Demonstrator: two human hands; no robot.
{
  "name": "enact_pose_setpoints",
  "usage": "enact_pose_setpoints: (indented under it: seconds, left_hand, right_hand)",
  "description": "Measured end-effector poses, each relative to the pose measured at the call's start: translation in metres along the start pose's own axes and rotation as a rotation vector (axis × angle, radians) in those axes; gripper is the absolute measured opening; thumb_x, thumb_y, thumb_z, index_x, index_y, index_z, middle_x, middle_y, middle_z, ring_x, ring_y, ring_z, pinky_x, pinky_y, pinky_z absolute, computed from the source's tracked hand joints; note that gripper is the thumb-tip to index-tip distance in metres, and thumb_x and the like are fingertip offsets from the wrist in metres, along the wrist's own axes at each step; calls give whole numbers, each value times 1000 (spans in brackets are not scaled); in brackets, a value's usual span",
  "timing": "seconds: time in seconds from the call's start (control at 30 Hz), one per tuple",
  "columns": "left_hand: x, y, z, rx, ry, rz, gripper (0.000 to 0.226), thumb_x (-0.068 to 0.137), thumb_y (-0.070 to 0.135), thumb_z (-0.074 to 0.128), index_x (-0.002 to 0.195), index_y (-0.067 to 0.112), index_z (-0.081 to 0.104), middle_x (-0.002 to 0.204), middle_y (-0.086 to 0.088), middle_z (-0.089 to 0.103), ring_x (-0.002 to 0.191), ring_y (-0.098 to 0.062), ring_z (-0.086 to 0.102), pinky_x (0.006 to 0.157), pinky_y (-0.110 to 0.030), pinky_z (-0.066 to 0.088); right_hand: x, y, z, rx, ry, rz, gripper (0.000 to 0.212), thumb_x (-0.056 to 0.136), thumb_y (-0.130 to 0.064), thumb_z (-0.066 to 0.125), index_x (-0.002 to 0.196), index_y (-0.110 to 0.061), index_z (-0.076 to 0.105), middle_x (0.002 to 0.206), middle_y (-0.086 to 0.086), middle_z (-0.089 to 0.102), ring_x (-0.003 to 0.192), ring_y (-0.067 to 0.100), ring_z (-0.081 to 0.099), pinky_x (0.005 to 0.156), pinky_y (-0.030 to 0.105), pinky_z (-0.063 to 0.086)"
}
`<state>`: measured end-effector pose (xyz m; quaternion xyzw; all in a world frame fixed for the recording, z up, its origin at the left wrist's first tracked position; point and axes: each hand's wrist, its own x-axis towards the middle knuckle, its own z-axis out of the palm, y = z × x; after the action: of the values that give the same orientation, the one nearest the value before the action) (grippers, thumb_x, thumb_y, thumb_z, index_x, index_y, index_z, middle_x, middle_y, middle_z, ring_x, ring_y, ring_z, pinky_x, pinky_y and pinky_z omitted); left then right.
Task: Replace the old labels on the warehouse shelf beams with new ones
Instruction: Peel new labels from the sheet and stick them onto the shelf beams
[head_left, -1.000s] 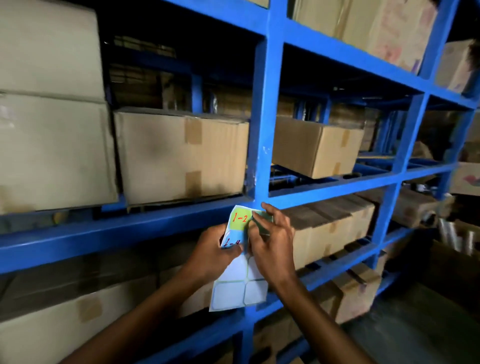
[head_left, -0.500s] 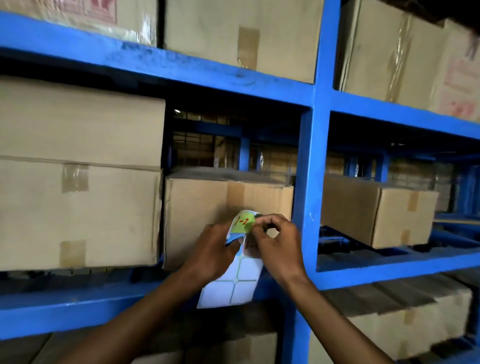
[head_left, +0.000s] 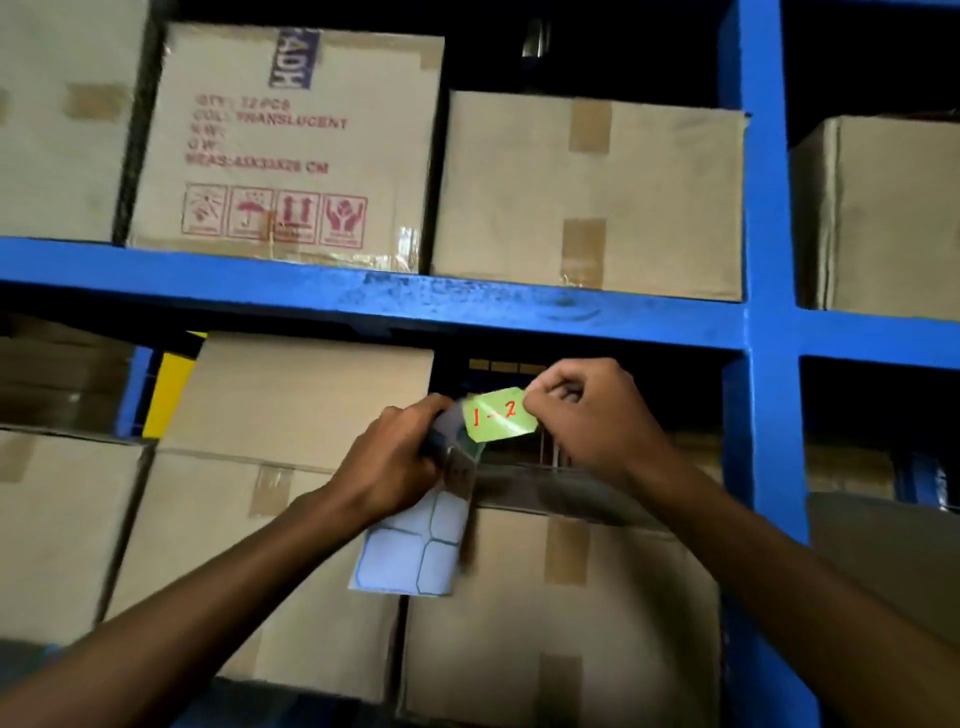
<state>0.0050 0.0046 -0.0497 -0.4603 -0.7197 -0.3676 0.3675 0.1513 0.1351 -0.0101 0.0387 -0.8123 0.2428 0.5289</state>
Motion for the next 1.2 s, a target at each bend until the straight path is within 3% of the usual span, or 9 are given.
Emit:
enact_pose_setpoints:
  seconds: [0.1,0.17,0.3,0.43,0.6,0.73,0.83,1.07,1.2]
  left_hand:
    - [13,-20,-21,4,7,17,33,75,7,59,106,13,51,96,-16,67,92,-39,58,70,-48,49]
    - [17,-30,-29,-2,-28,60,44,76,9,63,117,17,48,95,-11,66,90,-34,58,69,-40,48]
    - [20,-42,-41,30,-125,147,77,84,15,64,143,35,20,65,11,47,65,-19,48,52,-18,31]
    - [33,-50,-56,100,-157,206,100,84,12,64,146,36,-10,58,1,43,53,-18,43,57,-31,36]
    - [52,-54,-69,167,-184,281,110,82,12,65,141,36,-24,68,-18,54,64,-33,52,65,-47,43]
    - [69,-63,-71,212,-208,307,110,82,13,66,142,35,-24,59,-8,41,61,-28,43,59,-40,35]
    - [79,-69,-71,260,-258,293,110,82,11,66,143,30,-22,62,-3,36,66,-29,43,65,-41,40]
    - [86,-84,-65,278,-300,282,114,82,10,66,137,37,-30,105,-26,59,92,-39,60,80,-50,51]
    - [86,-88,-61,271,-277,280,115,82,11,66,134,42,-32,106,-24,59,98,-38,61,76,-45,53]
  right_hand:
    - [29,-11,4,16,28,-51,9,76,-11,65,69,-7,68,59,6,60,49,5,45,50,17,38]
    - [49,-17,7,5,75,-65,9,77,-12,64,69,-9,67,58,2,58,48,3,46,46,10,35]
    - [80,-25,24,-59,123,-78,9,77,-12,61,72,-11,69,56,-6,58,50,1,48,41,5,32]
    - [101,-30,45,-125,184,-65,9,77,-12,62,71,-13,70,61,-5,59,62,9,54,53,18,38]
    - [114,-35,65,-187,231,-49,9,75,-13,64,68,-14,69,72,5,68,68,14,59,57,22,42]
    - [121,-37,75,-247,249,-53,8,75,-14,64,69,-11,70,73,8,69,75,21,65,68,29,50]
    - [123,-36,77,-269,253,-49,7,74,-16,65,70,-12,69,74,8,69,75,22,65,71,32,51]
    - [123,-35,79,-260,251,-45,8,75,-16,65,68,-14,69,68,2,65,70,14,58,61,23,40]
    - [121,-35,78,-264,234,-51,10,78,-15,65,69,-15,67,74,3,65,77,12,58,50,20,37]
